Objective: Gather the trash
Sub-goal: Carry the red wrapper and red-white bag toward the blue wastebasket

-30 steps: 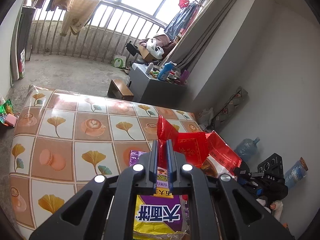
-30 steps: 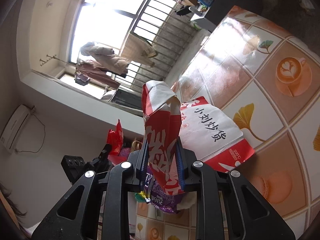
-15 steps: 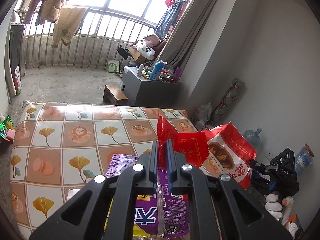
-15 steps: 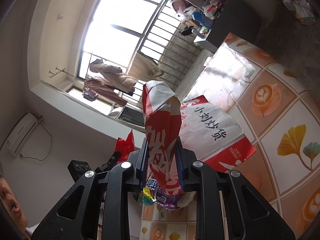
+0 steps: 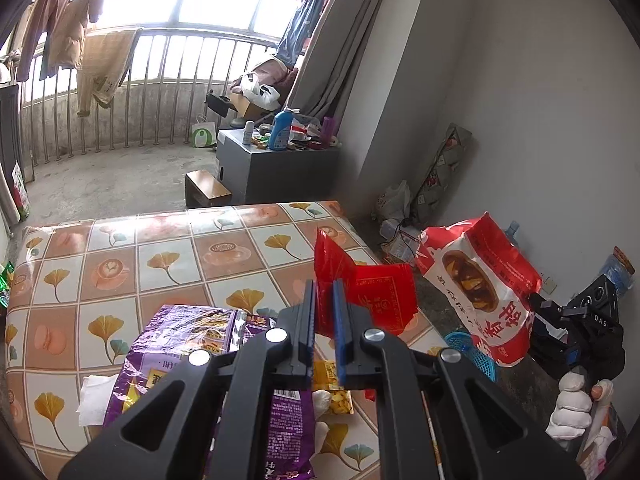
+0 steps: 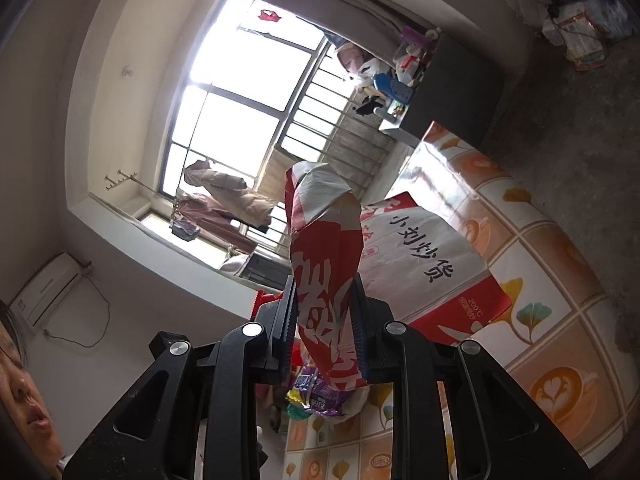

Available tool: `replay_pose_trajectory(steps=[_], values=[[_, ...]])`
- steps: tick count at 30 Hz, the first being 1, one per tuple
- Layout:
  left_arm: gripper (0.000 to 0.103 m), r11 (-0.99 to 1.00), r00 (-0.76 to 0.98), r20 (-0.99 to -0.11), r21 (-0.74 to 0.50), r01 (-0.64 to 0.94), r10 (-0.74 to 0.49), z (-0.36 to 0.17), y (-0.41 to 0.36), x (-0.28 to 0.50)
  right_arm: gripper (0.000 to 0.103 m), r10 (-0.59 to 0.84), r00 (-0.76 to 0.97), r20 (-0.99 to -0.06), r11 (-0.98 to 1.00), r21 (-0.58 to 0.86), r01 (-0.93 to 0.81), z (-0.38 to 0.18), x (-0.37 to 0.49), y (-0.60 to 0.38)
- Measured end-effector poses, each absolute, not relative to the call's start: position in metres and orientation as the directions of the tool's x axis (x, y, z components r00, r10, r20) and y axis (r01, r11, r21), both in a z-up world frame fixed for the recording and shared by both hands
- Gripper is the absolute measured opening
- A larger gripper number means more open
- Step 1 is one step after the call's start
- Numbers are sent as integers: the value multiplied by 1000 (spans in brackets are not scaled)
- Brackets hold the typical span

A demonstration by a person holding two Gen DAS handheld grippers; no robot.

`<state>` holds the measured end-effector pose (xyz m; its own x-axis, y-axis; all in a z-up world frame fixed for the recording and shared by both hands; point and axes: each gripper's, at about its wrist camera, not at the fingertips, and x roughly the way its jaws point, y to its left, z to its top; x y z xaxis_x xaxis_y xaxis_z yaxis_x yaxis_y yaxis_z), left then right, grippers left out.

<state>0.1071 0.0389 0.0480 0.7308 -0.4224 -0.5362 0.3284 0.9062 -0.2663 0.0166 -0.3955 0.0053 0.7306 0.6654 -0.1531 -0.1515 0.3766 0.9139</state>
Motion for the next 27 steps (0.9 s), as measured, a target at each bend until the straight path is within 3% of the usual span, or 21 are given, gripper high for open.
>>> replay_pose_trajectory(steps=[14, 27], values=[[7, 793, 571, -586, -227, 565, -574, 39, -125, 136, 23, 427, 893, -144, 379, 925, -32, -4, -32, -493], [8, 654, 314, -725, -243, 716, -613, -19, -303, 172, 23, 227, 958, -177, 143, 979, 147, -87, -47, -582]])
